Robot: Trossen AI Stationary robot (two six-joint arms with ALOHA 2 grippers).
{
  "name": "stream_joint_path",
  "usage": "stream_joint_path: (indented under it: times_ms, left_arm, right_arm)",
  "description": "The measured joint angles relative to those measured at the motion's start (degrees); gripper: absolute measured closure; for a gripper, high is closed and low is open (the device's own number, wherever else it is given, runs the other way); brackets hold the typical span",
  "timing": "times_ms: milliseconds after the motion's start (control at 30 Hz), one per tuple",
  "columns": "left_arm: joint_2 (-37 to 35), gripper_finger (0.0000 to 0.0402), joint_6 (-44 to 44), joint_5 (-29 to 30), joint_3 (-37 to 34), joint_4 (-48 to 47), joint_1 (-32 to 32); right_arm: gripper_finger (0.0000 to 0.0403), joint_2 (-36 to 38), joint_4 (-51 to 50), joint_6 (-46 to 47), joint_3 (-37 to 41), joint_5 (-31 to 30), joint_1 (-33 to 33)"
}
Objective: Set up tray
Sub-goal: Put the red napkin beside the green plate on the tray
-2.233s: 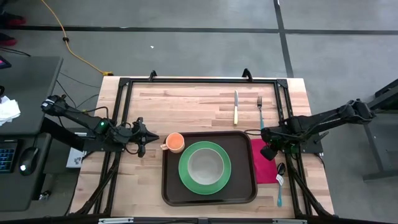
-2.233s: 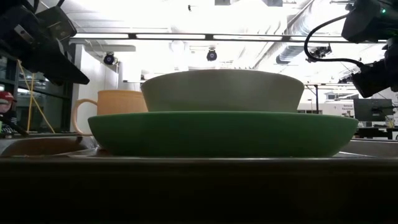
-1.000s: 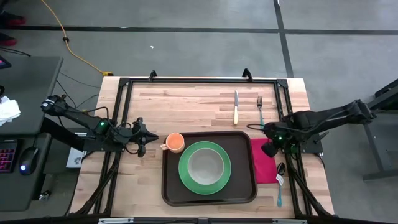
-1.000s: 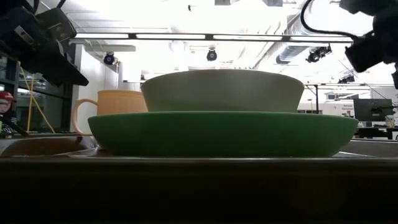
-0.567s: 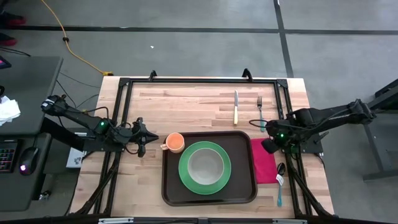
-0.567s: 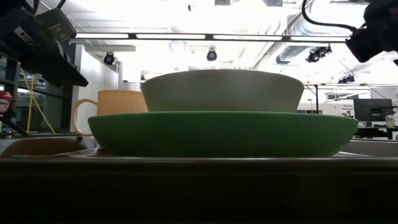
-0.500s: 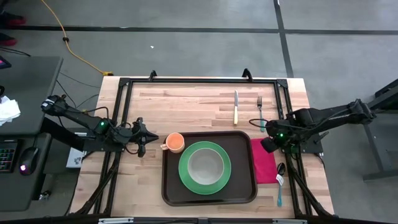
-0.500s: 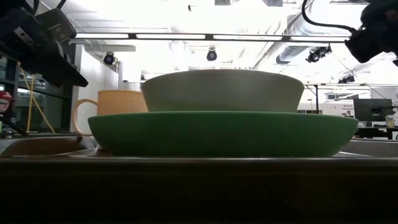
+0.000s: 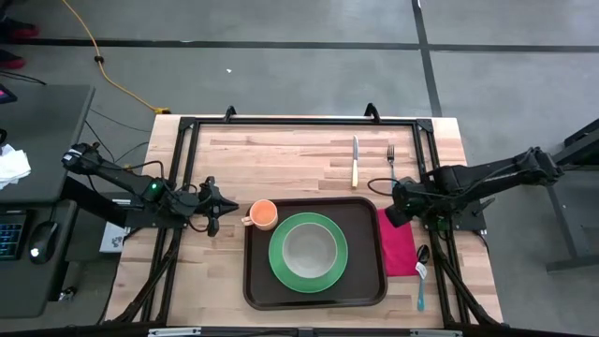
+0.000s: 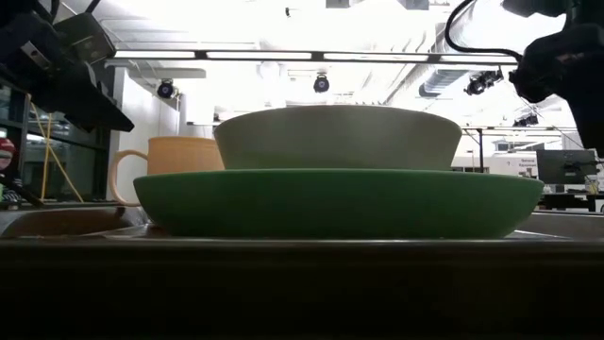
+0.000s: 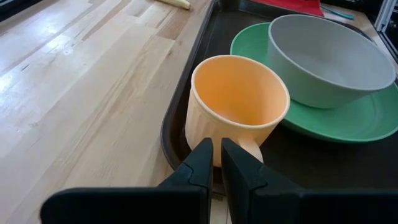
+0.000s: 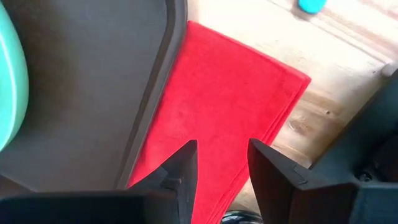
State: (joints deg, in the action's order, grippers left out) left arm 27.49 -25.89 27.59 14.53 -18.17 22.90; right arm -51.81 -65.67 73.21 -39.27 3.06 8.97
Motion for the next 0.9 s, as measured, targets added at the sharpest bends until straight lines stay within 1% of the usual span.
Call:
stream_joint_path:
  times_ms: [333,500,767,900]
  left_arm:
    - [0.0,0.0339,0.11,0.0,0.01,-0.17,0.0]
    - [0.01,0.0339,0.11,0.0,0.01,-0.18,-0.01]
    - [0.02,0.0339,0.09,0.0,0.01,-0.41,-0.02]
    - [0.02,0.0339,0.08,0.0,0.01,-0.41,0.0]
  right_arm:
    - [0.0284,0.02,1.71,-0.2,0.0,-1.62,-0.04]
    - [0.0284,-1.21,0.41,-0.17,0.09,0.35,-1.14]
    - [0.0284,-9.1,0.58,-3.17,0.48,3.95,-2.7]
    - [0.0284,-13.7,0.42,-3.25,0.55,4.2,-3.4]
